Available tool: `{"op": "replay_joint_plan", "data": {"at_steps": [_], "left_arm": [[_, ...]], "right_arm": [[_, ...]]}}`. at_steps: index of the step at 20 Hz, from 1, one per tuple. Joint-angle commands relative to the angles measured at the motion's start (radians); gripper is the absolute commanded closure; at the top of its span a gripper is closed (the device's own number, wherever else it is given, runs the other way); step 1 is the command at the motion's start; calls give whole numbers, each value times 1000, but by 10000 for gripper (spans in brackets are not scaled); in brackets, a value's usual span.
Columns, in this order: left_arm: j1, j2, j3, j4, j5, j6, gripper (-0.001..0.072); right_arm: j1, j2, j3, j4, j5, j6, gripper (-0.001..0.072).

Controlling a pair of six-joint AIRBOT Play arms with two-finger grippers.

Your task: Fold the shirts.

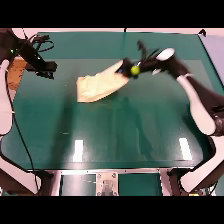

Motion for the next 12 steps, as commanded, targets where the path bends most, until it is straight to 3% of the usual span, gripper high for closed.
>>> {"op": "replay_joint_plan", "data": {"at_steps": [1, 8, 12], "left_arm": [[0, 0, 0, 0, 0, 0, 689], [0, 0, 0, -8, 0, -1, 690], [0, 0, 0, -16, 1, -4, 689]], "right_arm": [[-159, 104, 207, -161, 182, 171, 698], [-690, 298, 237, -380, 343, 288, 699], [-951, 350, 237, -534, 518, 311, 699]]}}
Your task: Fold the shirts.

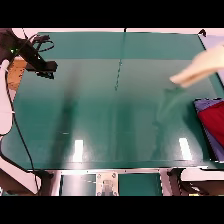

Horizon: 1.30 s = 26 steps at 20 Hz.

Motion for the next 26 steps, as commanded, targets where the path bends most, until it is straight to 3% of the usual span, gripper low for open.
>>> {"op": "replay_joint_plan", "data": {"at_steps": [1, 7, 17, 18, 19, 20, 21, 23, 24, 26], "left_arm": [[0, 1, 0, -5, 1, -5, 689], [-2, 1, 0, -25, -4, -6, 690], [-2, 1, 0, -89, 1, -5, 689], [-2, 1, 0, -89, 2, -5, 689], [-2, 1, 0, -89, 5, -5, 689], [-2, 1, 0, -89, 6, -5, 689], [-2, 1, 0, -89, 5, -5, 690], [-2, 1, 0, -103, -4, -5, 689], [-2, 1, 0, -116, -13, -5, 690], [-2, 2, 0, -151, -45, -7, 690]], "right_arm": [[-226, 49, 2, -174, 195, 31, 699], [-392, 149, -138, -480, 293, 55, 699], [-415, 212, -715, -806, 262, 60, 697], [-420, 212, -761, -811, 250, 60, 633], [-424, 211, -793, -811, 245, 60, 330], [-426, 206, -806, -810, 244, 60, 94], [-425, 201, -797, -804, 244, 60, 93], [-407, 193, -738, -749, 241, 86, 94], [-384, 187, -690, -681, 225, 86, 148], [-307, 185, -609, -517, 159, 71, 701]]}}
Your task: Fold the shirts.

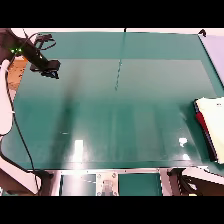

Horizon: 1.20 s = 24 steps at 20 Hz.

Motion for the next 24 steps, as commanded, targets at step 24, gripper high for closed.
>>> {"op": "replay_joint_plan", "data": {"at_steps": [24], "left_arm": [[-82, 887, -1159, -179, 245, -18, 689]], "right_arm": [[1124, 380, -507, 467, -537, -148, 698]]}}
